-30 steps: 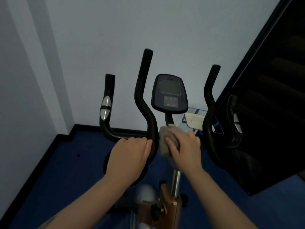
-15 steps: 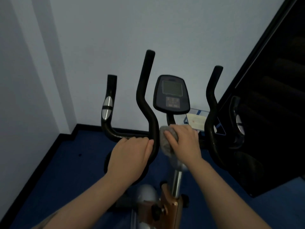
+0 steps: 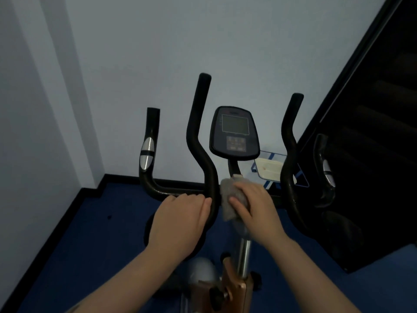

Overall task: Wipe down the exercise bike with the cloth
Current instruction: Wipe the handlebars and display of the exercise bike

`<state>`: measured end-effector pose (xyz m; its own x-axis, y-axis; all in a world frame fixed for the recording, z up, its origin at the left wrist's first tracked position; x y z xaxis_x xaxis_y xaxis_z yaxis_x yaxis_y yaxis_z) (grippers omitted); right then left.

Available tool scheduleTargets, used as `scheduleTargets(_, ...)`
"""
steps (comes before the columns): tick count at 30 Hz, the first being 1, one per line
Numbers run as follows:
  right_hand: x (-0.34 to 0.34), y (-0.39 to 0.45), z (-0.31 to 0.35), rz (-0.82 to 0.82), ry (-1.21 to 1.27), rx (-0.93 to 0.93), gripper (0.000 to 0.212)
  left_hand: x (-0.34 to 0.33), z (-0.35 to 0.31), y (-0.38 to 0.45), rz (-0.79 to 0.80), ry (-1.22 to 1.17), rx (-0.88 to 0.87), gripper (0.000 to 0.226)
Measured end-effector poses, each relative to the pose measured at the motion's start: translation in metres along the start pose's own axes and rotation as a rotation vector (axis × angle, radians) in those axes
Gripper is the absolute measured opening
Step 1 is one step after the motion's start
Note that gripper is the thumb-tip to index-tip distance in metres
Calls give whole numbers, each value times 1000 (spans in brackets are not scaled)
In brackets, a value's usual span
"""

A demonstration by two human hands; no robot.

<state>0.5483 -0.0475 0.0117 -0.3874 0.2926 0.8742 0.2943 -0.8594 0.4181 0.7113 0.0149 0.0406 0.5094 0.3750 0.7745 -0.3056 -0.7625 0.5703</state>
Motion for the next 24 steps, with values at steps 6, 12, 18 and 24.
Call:
scheduleTargets(6,-7,39,2,110,-128,-88,27,2,6,3,-27,11,28,27)
scheduleTargets(12,-1,25,2,57,-135,-19,29,4,4,5,-47,8,9,30)
scheduleTargets(18,-6,13,8,44,-144,-51,36,-2,4,-2,4,-5,39,30)
scheduleTargets(24,-1,34,6,87,-188,-58,28,8,11,8,-93,-46,90,29)
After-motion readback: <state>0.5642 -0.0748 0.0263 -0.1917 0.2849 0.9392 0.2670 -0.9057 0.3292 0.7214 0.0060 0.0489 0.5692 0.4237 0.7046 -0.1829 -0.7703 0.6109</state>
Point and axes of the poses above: each hand's wrist, its own y-axis towards the middle knuckle, its own x-axis out of the back of the hand, z = x × y, the point moved 7 cm from there along y, towards the middle knuckle, and after that the axes turned 10 degrees about -y, right-handed, at the moved point
